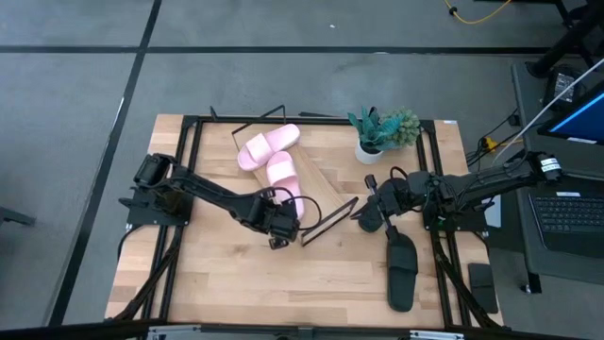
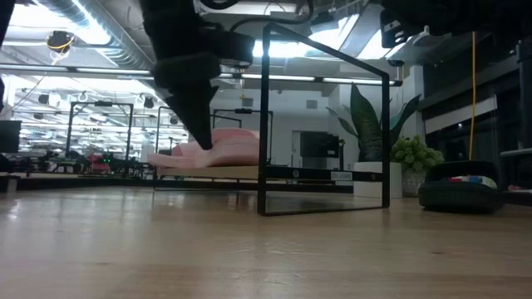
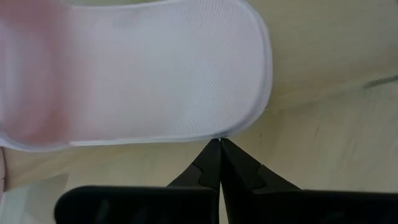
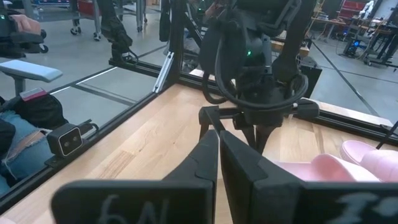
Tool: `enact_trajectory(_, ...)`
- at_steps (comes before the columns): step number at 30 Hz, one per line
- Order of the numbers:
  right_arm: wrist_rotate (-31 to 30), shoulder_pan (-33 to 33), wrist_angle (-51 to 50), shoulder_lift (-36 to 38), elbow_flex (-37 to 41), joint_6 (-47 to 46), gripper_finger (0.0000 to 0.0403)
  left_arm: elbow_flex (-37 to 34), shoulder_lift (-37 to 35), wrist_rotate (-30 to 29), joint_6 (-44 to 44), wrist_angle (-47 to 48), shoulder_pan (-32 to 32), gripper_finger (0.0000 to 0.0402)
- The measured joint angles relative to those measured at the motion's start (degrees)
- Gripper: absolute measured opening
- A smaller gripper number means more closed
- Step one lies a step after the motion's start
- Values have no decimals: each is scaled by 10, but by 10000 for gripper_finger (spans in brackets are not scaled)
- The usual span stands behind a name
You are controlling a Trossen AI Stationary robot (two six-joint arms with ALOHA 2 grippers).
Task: Pick and place slides into the shelf
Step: Put the pink slides on the shelf
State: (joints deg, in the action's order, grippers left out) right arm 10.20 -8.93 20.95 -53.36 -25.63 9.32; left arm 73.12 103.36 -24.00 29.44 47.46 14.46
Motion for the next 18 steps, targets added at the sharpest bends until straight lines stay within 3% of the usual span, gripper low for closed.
enact_trajectory(18,0,0,-1,0,0,-2,21,1,18,14,-102,-122,-62,0)
